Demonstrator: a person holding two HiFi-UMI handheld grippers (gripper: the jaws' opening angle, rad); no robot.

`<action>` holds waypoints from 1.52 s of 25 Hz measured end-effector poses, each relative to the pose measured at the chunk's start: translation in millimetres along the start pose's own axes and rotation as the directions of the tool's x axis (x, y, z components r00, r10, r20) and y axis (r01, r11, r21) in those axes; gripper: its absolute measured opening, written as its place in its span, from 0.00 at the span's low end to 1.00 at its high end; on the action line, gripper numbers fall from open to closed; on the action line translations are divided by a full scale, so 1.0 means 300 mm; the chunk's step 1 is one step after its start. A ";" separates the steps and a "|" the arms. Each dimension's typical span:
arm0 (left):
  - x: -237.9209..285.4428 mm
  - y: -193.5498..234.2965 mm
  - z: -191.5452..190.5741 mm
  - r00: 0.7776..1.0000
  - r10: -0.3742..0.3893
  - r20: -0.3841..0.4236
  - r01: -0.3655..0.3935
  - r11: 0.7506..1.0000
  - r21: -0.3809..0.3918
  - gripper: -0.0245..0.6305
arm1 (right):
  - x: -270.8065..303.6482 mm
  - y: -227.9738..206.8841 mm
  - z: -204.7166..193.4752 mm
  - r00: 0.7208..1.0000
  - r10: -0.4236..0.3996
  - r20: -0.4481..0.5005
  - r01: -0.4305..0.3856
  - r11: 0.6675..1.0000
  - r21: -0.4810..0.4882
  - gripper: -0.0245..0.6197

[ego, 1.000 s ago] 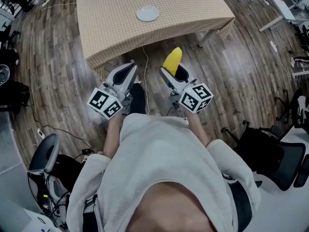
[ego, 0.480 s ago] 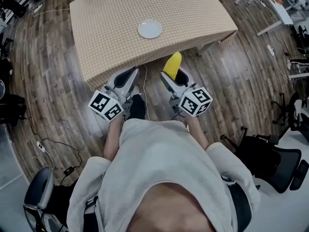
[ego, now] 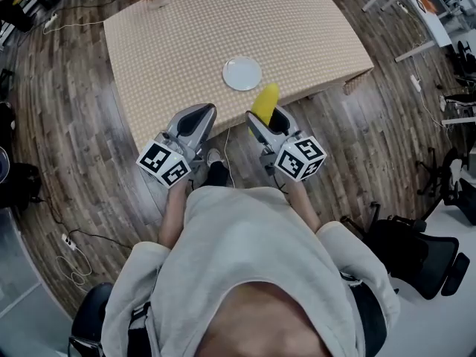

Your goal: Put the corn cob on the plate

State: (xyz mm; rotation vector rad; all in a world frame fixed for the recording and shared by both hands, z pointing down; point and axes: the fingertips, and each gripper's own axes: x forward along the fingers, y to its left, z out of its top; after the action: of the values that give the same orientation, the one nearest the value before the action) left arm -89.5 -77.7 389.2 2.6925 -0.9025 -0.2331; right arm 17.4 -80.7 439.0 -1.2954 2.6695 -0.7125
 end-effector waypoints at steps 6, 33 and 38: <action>0.062 0.164 0.088 1.000 -0.009 -0.001 0.009 1.000 0.007 0.05 | 0.184 -0.038 0.078 1.000 -0.004 0.000 0.004 1.000 -0.003 0.44; 0.148 0.523 0.222 0.999 -0.032 0.021 0.032 0.999 0.015 0.05 | 0.579 -0.097 0.189 1.000 -0.014 0.013 0.015 0.999 -0.034 0.44; 0.184 0.499 0.198 1.000 -0.011 0.010 0.011 1.000 0.015 0.05 | 0.546 -0.142 0.210 1.000 -0.004 0.020 0.004 1.000 -0.029 0.44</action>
State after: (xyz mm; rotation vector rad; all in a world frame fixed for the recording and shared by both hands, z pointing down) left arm -144.5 -238.5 378.1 2.7130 -0.8957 -0.2432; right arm -38.7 -251.3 421.7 -1.3080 2.6722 -0.6596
